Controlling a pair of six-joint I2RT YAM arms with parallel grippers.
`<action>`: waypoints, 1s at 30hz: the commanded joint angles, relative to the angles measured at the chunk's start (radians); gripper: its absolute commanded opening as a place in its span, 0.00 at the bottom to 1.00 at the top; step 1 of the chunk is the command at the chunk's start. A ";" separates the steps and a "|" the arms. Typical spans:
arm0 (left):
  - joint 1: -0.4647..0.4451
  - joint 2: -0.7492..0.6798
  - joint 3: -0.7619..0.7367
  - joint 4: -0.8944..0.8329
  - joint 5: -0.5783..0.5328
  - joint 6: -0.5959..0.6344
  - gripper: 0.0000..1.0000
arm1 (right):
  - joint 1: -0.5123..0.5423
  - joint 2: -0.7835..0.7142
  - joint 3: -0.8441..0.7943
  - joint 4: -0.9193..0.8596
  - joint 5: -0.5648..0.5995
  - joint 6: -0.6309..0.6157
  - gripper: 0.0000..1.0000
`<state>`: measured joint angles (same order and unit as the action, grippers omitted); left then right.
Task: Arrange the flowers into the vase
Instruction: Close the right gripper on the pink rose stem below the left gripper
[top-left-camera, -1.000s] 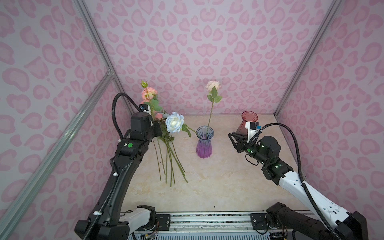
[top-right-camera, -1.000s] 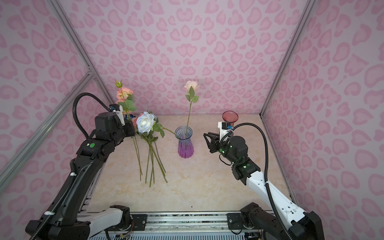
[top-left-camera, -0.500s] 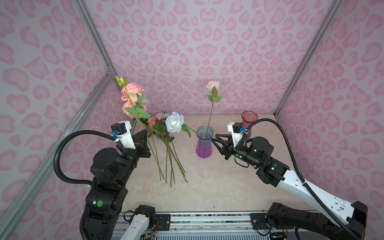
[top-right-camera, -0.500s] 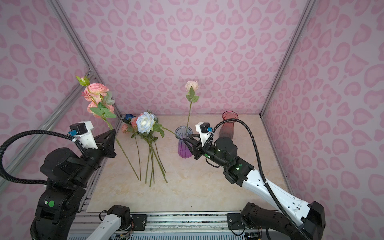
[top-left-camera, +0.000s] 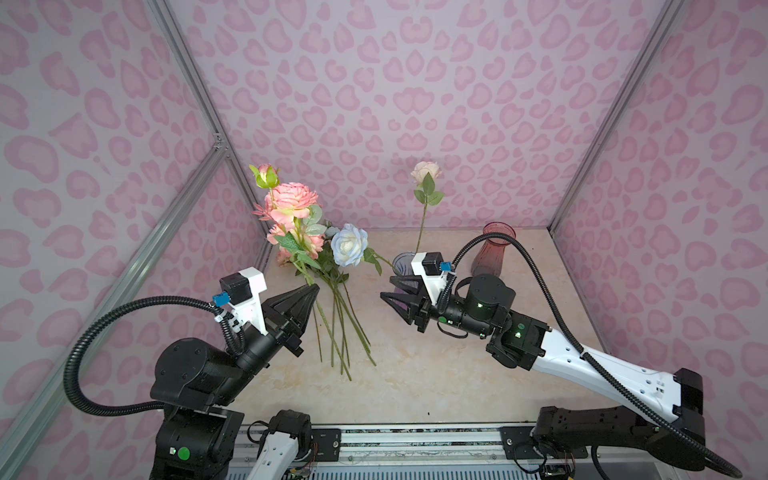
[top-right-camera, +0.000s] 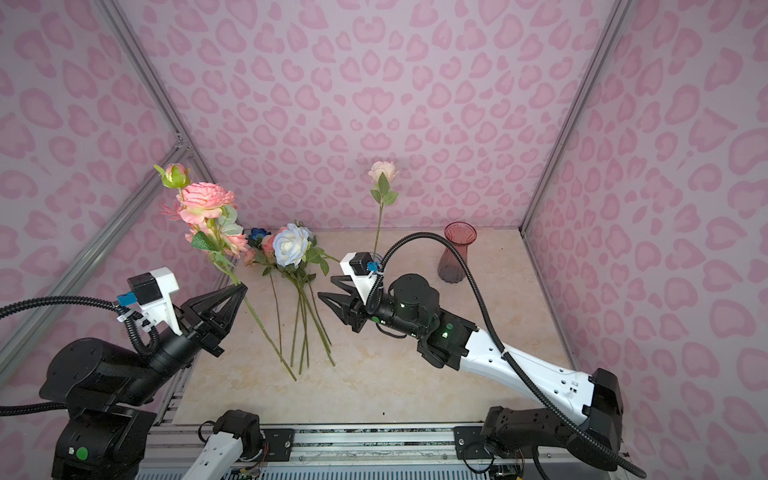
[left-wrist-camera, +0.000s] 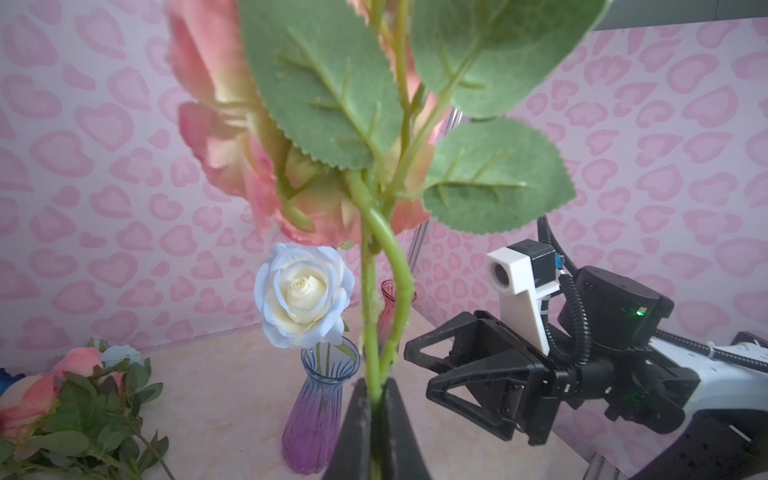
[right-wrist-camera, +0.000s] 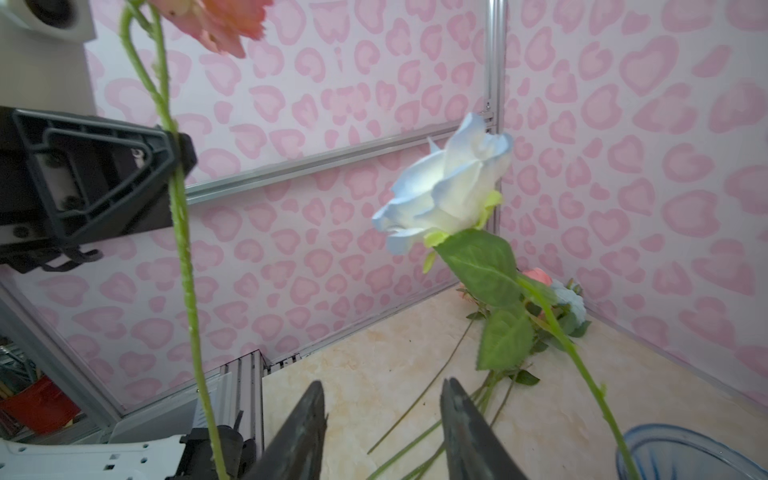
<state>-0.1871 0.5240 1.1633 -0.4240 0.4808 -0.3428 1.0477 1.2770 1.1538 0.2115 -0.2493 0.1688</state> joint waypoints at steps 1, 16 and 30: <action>0.000 0.002 -0.041 0.130 0.047 -0.066 0.03 | 0.043 0.078 0.051 0.085 -0.039 0.011 0.47; 0.000 0.018 -0.109 0.195 0.065 -0.088 0.03 | 0.114 0.280 0.255 0.038 -0.030 0.007 0.36; 0.001 0.003 -0.141 0.180 0.091 -0.073 0.03 | 0.115 0.321 0.313 0.013 -0.050 0.015 0.04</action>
<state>-0.1852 0.5289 1.0164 -0.2653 0.5400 -0.4202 1.1633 1.5898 1.4639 0.2146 -0.3073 0.1833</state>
